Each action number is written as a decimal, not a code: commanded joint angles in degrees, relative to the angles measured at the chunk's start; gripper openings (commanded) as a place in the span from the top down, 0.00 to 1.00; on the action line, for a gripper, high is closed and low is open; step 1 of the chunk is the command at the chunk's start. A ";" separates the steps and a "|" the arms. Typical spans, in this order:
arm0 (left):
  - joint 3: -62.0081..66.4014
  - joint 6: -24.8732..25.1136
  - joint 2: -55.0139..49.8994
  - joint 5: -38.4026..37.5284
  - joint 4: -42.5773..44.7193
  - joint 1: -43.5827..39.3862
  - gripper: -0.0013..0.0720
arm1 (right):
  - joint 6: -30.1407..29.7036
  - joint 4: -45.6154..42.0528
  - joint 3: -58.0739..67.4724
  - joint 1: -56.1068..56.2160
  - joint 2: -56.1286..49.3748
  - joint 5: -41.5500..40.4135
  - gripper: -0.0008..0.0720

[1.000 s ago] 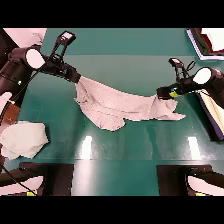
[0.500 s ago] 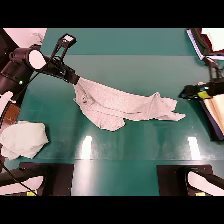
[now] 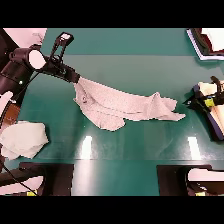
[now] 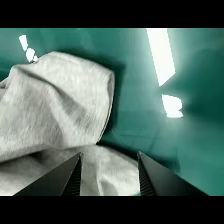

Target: Fold the shirts.

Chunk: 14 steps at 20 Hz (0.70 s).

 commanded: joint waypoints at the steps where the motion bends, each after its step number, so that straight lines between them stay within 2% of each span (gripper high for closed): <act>1: -0.02 -0.92 -0.02 0.04 -0.17 0.02 0.95 | -2.23 4.07 0.07 -0.24 -5.88 -1.51 0.44; 2: -0.02 -0.96 -0.02 0.00 -0.22 0.02 0.95 | -2.64 4.46 0.07 0.15 -6.69 -2.08 0.47; 7: -0.02 -2.21 -0.02 0.20 -0.22 0.02 0.95 | -3.23 4.96 0.09 3.41 -7.13 -6.71 0.47; 8: -0.02 -2.23 -0.02 0.15 -0.22 0.02 0.95 | -3.23 4.94 0.09 4.24 -7.13 -7.89 0.51; 9: -0.02 -2.23 -0.02 0.09 -0.22 0.02 0.95 | -3.23 4.96 0.09 5.07 -7.13 -9.25 0.59; 10: -0.02 -2.25 -0.02 0.04 -0.24 0.02 0.95 | -3.23 4.94 0.11 5.75 -7.13 -10.40 0.62; 12: -0.02 -3.72 -0.02 -0.07 -0.57 0.02 0.95 | -3.82 4.92 0.46 6.91 -7.13 -11.47 0.97; 14: 0.44 -5.81 0.22 0.00 -0.52 0.02 0.95 | -5.18 4.90 2.60 7.13 -6.51 -9.77 0.97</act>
